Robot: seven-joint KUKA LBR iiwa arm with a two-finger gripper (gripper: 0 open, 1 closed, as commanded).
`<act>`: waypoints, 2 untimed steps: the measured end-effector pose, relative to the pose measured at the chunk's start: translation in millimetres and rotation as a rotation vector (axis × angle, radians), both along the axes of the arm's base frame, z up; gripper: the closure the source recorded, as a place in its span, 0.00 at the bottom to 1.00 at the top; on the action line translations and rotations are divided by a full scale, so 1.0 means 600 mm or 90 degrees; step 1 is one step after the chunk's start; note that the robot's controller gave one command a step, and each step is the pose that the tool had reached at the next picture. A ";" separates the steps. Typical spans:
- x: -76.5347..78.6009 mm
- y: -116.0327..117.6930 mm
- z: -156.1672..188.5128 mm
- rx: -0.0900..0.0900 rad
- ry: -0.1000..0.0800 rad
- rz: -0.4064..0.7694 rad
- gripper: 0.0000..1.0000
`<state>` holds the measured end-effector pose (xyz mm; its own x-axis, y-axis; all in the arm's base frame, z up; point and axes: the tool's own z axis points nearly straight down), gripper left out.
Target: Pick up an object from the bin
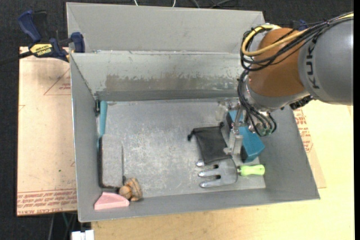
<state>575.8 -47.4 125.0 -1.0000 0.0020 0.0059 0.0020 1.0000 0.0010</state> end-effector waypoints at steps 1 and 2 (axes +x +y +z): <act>0.003 0.000 0.008 0.000 -0.004 0.001 0.00; 0.030 -0.020 -0.037 0.000 -0.005 -0.023 0.00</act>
Offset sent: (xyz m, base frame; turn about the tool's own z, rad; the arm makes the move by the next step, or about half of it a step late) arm 0.0179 -0.0139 -0.0236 0.0375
